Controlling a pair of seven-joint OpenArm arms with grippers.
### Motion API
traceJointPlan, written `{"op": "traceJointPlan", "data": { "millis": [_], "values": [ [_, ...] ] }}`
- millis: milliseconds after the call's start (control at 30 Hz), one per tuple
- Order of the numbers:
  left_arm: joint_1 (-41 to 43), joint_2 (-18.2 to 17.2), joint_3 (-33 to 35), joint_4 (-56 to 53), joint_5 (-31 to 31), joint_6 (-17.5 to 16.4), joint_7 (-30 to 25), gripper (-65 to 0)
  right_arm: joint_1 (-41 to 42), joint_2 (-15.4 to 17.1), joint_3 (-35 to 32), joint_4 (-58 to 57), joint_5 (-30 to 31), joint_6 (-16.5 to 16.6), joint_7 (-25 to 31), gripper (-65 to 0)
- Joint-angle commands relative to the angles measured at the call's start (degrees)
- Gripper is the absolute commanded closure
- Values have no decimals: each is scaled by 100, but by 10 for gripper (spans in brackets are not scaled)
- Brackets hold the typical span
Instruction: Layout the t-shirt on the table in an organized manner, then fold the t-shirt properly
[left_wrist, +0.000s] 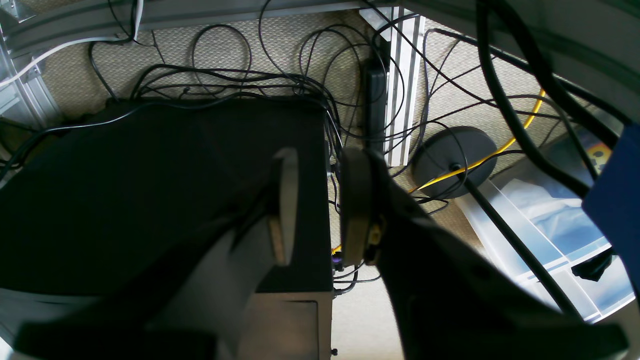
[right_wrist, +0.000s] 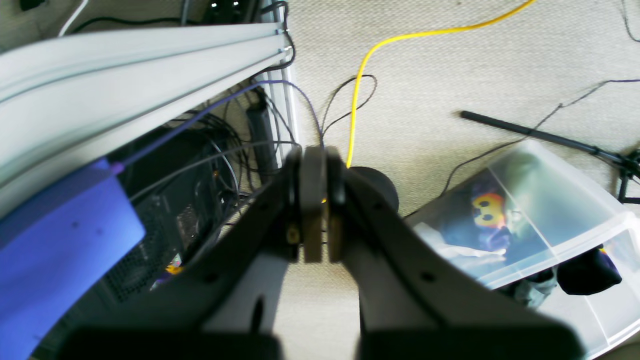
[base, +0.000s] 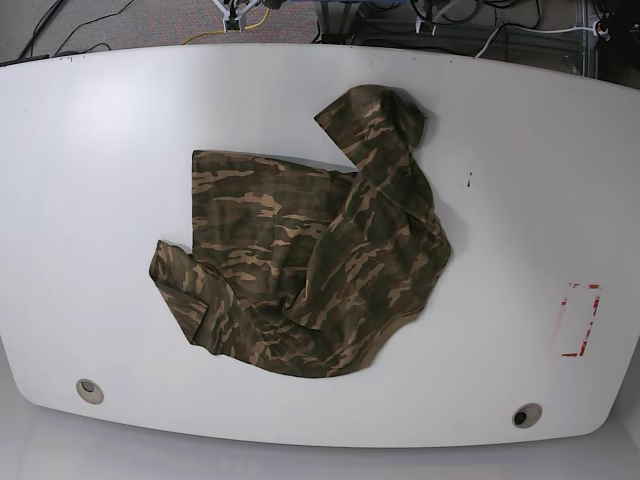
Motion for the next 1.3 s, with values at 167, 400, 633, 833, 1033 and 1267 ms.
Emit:
{"op": "traceJointPlan", "data": {
  "millis": [167, 400, 633, 833, 1033, 1267],
  "values": [
    [49, 53, -3, -49, 36, 16, -2, -132, -106, 49, 15, 103, -10, 2, -24, -8],
    [53, 39, -7, -28, 25, 2, -27, -129, -101, 40, 15, 92, -10, 9, -19, -9],
    [56, 32, -3, -18, 34, -2, -23, -129, -106, 43, 15, 87, -5, 10, -23, -9],
    [59, 30, 2, -27, 20, 3, -51, -128, -100, 64, 10, 122, -4, 18, -57, -10],
    [61, 23, 2, -19, 22, 2, -51, -128, -98, 63, 6, 127, -3, 17, -60, -10],
    [104, 36, -8, 5, -6, 13, -70, -122, -90, 60, -2, 190, -8, 21, -78, -8]
  ]
}}
